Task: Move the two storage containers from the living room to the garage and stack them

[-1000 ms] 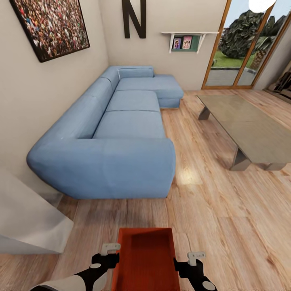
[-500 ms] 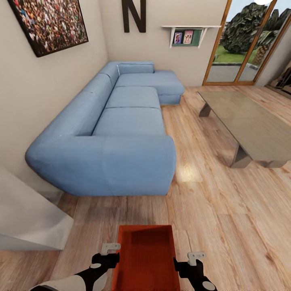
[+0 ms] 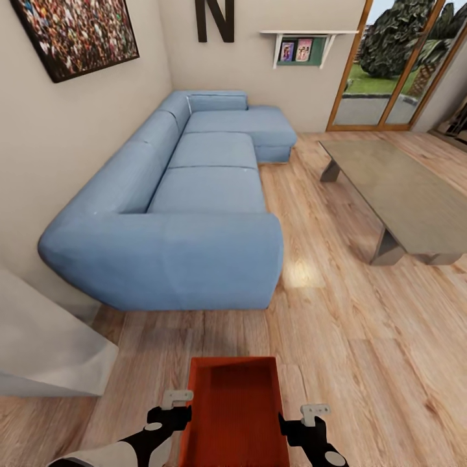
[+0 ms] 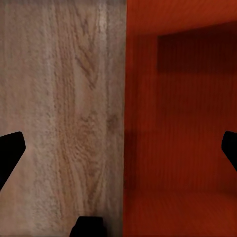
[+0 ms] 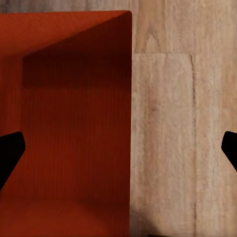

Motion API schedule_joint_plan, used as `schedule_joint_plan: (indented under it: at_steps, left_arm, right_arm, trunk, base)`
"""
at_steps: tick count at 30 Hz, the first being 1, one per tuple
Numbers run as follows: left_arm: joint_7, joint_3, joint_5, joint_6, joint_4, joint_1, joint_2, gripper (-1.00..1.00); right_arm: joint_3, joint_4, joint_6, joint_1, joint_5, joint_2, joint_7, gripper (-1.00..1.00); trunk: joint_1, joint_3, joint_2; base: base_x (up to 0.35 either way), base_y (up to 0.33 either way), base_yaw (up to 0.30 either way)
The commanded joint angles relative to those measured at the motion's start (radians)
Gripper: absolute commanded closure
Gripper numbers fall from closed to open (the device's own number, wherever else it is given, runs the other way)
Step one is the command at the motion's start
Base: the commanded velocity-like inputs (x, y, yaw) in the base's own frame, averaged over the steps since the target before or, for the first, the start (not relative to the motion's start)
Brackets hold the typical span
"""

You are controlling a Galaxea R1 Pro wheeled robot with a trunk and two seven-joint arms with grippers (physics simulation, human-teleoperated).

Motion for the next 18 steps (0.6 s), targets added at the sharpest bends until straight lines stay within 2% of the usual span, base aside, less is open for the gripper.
schedule_joint_plan:
  at_steps: [1, 6, 18]
  left_arm:
    - [0.002, -0.007, 0.009, -0.008, 0.004, -0.002, -0.001, -1.0]
    - [0.002, 0.015, 0.008, -0.008, 0.004, -0.001, -0.005, -1.0]
    - [0.001, 0.02, 0.008, -0.007, 0.004, -0.002, -0.004, -1.0]
  right_arm:
    - [0.002, 0.001, -0.003, -0.001, -0.004, 0.0, 0.0, -1.0]
    - [0.002, 0.001, -0.003, -0.001, -0.004, 0.0, 0.0, -1.0]
    - [0.003, 0.0, -0.006, -0.001, 0.001, 0.0, 0.0, -1.0]
  trunk:
    - [0.0, -0.002, 0.0]
    - [0.008, -0.017, -0.014]
    - [0.054, -0.069, -0.098]
  base:
    - [0.0, 0.0, 0.0]
    - [0.0, 0.0, 0.0]
    - [0.0, 0.0, 0.0]
